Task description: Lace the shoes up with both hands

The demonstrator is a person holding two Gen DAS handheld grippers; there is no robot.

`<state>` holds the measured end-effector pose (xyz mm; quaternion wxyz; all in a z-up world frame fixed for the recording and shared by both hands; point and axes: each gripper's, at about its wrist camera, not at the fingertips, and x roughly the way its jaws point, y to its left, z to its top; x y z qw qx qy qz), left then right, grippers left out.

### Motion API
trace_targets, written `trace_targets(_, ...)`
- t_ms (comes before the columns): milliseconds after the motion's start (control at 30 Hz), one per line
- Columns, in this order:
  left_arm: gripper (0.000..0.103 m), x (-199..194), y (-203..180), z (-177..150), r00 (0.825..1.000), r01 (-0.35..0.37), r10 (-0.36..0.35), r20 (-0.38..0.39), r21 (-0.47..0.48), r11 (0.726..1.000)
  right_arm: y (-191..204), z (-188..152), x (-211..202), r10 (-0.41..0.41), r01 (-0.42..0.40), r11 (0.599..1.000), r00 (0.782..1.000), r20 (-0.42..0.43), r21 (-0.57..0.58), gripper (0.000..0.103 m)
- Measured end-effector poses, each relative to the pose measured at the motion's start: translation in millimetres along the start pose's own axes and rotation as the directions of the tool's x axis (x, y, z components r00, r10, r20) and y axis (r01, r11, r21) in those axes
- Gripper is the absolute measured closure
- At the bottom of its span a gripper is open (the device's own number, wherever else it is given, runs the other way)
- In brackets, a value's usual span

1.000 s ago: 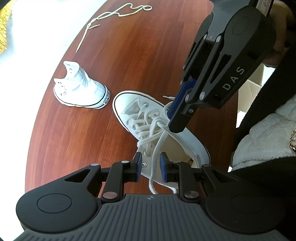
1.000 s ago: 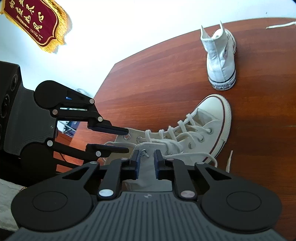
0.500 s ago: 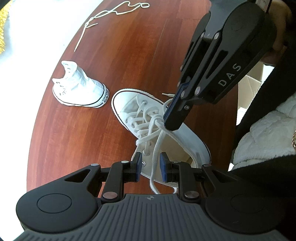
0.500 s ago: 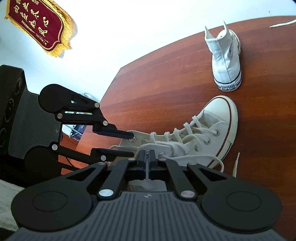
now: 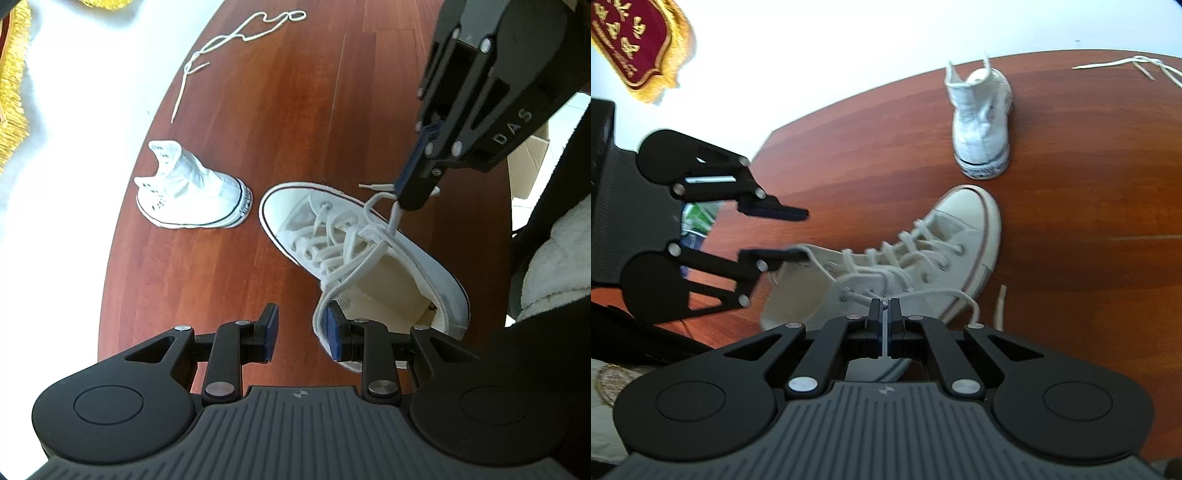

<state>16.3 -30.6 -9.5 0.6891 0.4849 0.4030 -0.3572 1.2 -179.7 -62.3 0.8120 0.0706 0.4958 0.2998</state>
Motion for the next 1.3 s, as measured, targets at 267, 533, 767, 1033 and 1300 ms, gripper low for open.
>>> trace_targets(267,0.071,-0.9,5.8,-1.5,1.000,0.005,-0.005,0.022,-0.001,1.000,-8.5,-19.9,-3.5,-0.158,0.160,0.986,0.986,-0.044,0.054,0.101)
trace_targets(533,0.071,-7.6,10.5,-2.9,0.999,0.027,-0.026,0.039,-0.024,0.999,-22.1,-46.5,-9.7,-0.282,0.291,0.953,0.953,-0.110,0.077,0.101)
trace_targets(767,0.071,-7.4,11.0,-5.2,0.999,0.030,-0.028,0.045,-0.042,0.999,-26.4,-57.8,-12.5,-0.323,0.337,0.939,0.934,-0.152,0.075,0.101)
trace_targets(1033,0.071,-10.6,8.1,-7.9,0.999,0.014,-0.011,0.048,-0.062,0.998,-27.0,-66.1,-10.5,-0.334,0.349,0.936,0.922,-0.193,0.045,0.102)
trace_targets(1300,0.071,-14.7,3.2,-7.0,0.998,0.029,-0.023,0.061,-0.097,0.995,-19.1,-58.1,-15.2,-0.311,0.316,0.949,0.936,-0.168,0.007,0.100)
